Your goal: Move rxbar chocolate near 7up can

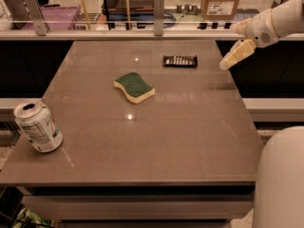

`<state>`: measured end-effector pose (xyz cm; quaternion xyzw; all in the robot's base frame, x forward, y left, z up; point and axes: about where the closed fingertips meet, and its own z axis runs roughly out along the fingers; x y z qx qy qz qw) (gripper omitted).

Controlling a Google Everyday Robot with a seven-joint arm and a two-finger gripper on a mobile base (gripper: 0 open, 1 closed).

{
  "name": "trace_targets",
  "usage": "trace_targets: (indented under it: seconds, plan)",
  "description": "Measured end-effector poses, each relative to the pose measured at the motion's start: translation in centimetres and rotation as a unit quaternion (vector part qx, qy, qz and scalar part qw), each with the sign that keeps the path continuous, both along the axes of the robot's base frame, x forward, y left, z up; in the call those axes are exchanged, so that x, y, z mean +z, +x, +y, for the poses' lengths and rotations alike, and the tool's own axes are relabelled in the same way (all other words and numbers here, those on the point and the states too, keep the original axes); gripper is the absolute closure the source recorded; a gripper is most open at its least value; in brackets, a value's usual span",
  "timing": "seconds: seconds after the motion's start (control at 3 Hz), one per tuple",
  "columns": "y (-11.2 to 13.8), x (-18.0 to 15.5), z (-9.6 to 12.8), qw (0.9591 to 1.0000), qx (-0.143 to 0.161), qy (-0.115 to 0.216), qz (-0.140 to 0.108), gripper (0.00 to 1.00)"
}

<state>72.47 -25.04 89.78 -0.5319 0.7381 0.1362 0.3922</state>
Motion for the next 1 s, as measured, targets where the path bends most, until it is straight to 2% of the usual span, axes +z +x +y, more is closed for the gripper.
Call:
trace_targets:
  seconds: [1.0]
  plan:
    - [2.4,-2.5,3.1,0.9993,0.025,0.027,0.010,0.00]
